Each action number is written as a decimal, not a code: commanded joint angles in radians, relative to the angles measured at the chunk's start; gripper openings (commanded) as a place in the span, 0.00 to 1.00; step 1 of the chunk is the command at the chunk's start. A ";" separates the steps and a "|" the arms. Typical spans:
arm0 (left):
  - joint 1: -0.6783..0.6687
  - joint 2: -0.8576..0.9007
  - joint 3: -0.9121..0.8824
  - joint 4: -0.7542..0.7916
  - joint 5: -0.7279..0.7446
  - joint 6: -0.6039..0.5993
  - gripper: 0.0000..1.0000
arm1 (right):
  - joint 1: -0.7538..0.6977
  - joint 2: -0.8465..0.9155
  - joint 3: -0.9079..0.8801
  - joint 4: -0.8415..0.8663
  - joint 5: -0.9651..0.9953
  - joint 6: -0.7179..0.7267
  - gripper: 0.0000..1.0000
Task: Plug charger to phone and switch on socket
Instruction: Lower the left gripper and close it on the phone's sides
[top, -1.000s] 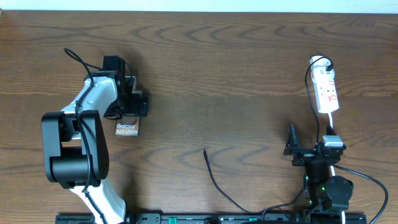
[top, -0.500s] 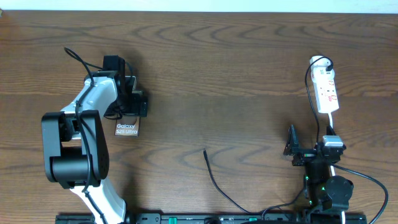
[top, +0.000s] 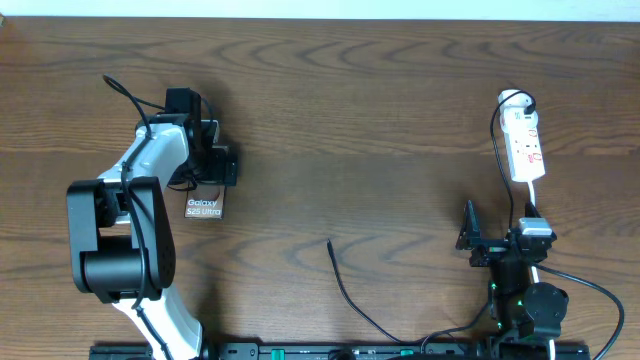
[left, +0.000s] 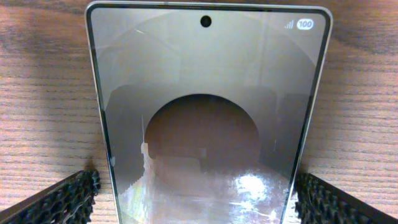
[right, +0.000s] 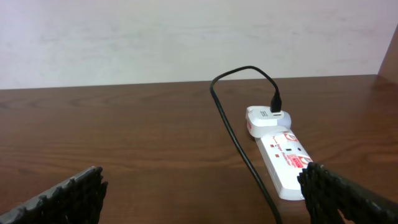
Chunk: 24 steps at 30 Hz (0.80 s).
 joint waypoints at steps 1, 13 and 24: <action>0.004 0.010 -0.014 -0.007 -0.003 0.014 1.00 | 0.006 -0.005 -0.001 -0.004 0.004 -0.011 0.99; 0.004 0.010 -0.014 -0.014 -0.003 0.014 1.00 | 0.006 -0.005 -0.001 -0.004 0.005 -0.011 0.99; 0.004 0.010 -0.014 -0.034 -0.003 0.033 1.00 | 0.006 -0.005 -0.001 -0.004 0.005 -0.011 0.99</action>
